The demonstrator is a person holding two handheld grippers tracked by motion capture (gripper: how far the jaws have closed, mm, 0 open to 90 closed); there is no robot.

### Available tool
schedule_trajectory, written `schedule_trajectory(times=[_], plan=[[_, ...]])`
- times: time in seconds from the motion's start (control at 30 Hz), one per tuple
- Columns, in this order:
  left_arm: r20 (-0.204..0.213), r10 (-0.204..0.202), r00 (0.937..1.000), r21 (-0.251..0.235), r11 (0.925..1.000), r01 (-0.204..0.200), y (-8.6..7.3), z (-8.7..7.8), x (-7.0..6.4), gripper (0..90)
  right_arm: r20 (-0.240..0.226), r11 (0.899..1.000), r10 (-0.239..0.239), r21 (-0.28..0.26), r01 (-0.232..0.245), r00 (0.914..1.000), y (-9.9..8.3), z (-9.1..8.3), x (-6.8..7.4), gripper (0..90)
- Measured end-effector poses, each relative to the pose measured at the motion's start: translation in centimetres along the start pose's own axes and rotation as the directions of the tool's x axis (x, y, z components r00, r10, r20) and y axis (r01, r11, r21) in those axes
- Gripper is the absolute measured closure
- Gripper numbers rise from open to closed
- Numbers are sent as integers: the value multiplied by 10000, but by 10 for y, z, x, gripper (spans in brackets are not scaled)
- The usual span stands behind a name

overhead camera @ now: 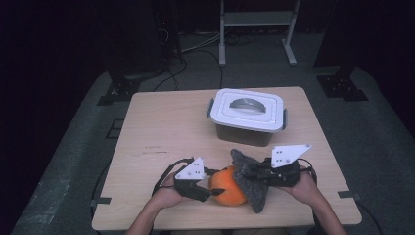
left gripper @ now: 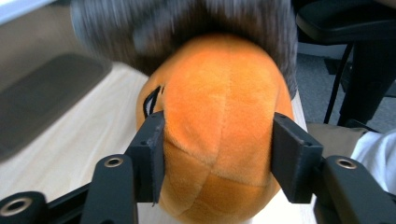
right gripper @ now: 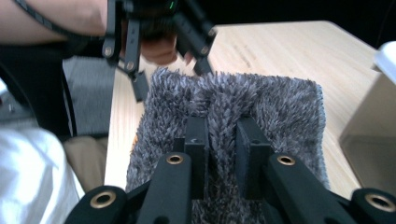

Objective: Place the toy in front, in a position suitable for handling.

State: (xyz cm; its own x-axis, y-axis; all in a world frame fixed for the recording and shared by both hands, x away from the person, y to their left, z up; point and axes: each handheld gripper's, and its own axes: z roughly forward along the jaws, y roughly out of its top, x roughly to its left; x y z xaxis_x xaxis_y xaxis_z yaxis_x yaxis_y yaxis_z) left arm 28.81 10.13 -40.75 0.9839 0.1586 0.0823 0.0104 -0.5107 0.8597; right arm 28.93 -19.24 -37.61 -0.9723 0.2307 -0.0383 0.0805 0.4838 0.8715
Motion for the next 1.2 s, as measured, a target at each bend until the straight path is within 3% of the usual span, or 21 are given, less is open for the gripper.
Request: schedule_trajectory(times=[0.07, 0.13, 0.2, 0.27, 0.4, 0.5, 0.63, 0.73, 0.83, 0.9, 1.07, 1.2], plan=[[-110, 122, 9999, 29, 9999, -121, 3, -4, 0, 447, -25, 9997, 55, 234, -55, 10000, -4, 6, 0, 763], [-174, 30, 9998, -144, 9999, -33, 4, -8, 0, 456, -131, 9989, 449, 162, -446, 9989, -11, 7, -5, 764], [-195, -115, 9997, -287, 9995, 109, 5, -10, 2, 457, 90, 9980, 484, 396, -487, 9988, -15, 5, -8, 765], [-199, -106, 9997, -242, 9997, 101, 5, -10, 2, 457, 76, 9979, 570, 293, -572, 9983, -15, 5, -8, 765], [-219, -132, 9997, -312, 9994, 126, 6, -8, 1, 456, -263, 9983, 441, -378, -450, 9987, -4, 5, -3, 765], [-216, -34, 9998, -166, 9999, 30, 5, -5, 0, 439, -350, 9995, 313, -83, -316, 9989, -4, 13, 0, 764], [-193, -184, 9996, -351, 9992, 177, 3, -3, 1, 329, -512, 9979, 637, -35, -639, 9967, -14, 16, -5, 764], [-143, -544, 9984, -265, 9982, 540, 0, -2, 4, 207, -459, 9971, 756, 46, -755, 9961, -18, 13, -7, 764], [110, -1016, 9948, -93, 9948, 1017, -7, 2, 9, 174, -393, 9959, 904, -2, -905, 9951, -23, 11, -10, 764], [280, -1232, 9920, -200, 9921, 1237, -11, 4, 10, 186, -347, 9956, 935, 11, -935, 9950, -24, 10, -12, 764], [-7, -783, 9969, -150, 9968, 783, -7, 0, 7, 402, -286, 9950, 1000, 17, -1000, 9946, -25, 8, -13, 764], [-19, -831, 9965, -216, 9963, 830, -6, -5, 9, 440, -47, 9966, 816, -127, -817, 9967, -18, 1, -11, 765]])
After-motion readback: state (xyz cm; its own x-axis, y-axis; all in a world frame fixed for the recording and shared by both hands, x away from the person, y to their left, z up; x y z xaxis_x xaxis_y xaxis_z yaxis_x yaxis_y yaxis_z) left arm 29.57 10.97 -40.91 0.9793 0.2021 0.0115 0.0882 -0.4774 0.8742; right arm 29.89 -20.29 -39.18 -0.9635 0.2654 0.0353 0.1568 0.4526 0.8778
